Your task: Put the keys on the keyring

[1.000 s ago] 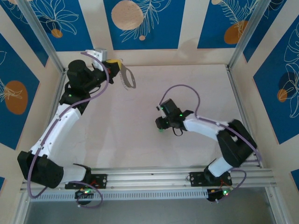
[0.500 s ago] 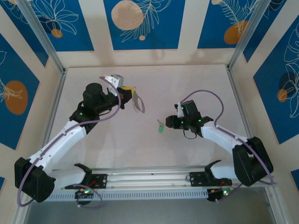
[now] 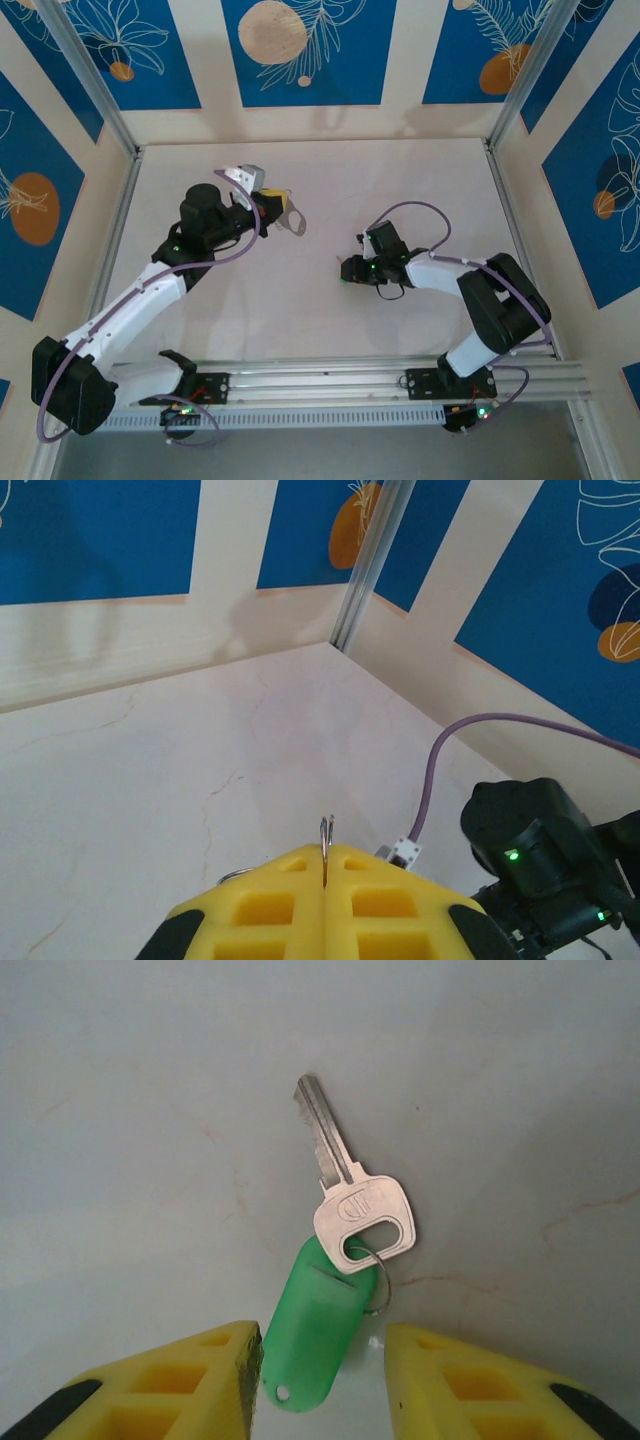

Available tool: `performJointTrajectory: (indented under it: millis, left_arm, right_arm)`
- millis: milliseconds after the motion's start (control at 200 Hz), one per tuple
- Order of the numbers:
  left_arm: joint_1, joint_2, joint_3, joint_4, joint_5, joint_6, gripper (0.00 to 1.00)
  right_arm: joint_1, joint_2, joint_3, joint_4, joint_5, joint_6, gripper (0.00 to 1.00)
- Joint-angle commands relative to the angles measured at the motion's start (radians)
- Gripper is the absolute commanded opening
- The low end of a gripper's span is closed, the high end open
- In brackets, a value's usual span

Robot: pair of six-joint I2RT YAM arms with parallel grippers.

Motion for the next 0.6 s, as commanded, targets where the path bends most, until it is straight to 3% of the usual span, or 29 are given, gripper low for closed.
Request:
performJointTrajectory:
  millis: [0, 255, 415, 595]
  left_arm:
    - [-0.012, -0.001, -0.009, 0.07, 0.002, -0.023, 0.0]
    - [-0.012, -0.002, -0.019, 0.086, 0.009, -0.027, 0.0]
    - [-0.011, 0.001, -0.021, 0.095, 0.01, -0.031, 0.0]
    - [-0.012, 0.002, -0.028, 0.104, 0.013, -0.033, 0.0]
  right_arm:
    - [0.012, 0.029, 0.037, 0.013, 0.014, 0.007, 0.38]
    - [0.02, 0.07, 0.071, 0.032, 0.015, -0.002, 0.37]
    - [0.032, 0.027, 0.043, 0.137, -0.034, -0.031, 0.37]
    - [0.028, -0.034, 0.033, 0.101, 0.032, -0.044, 0.34]
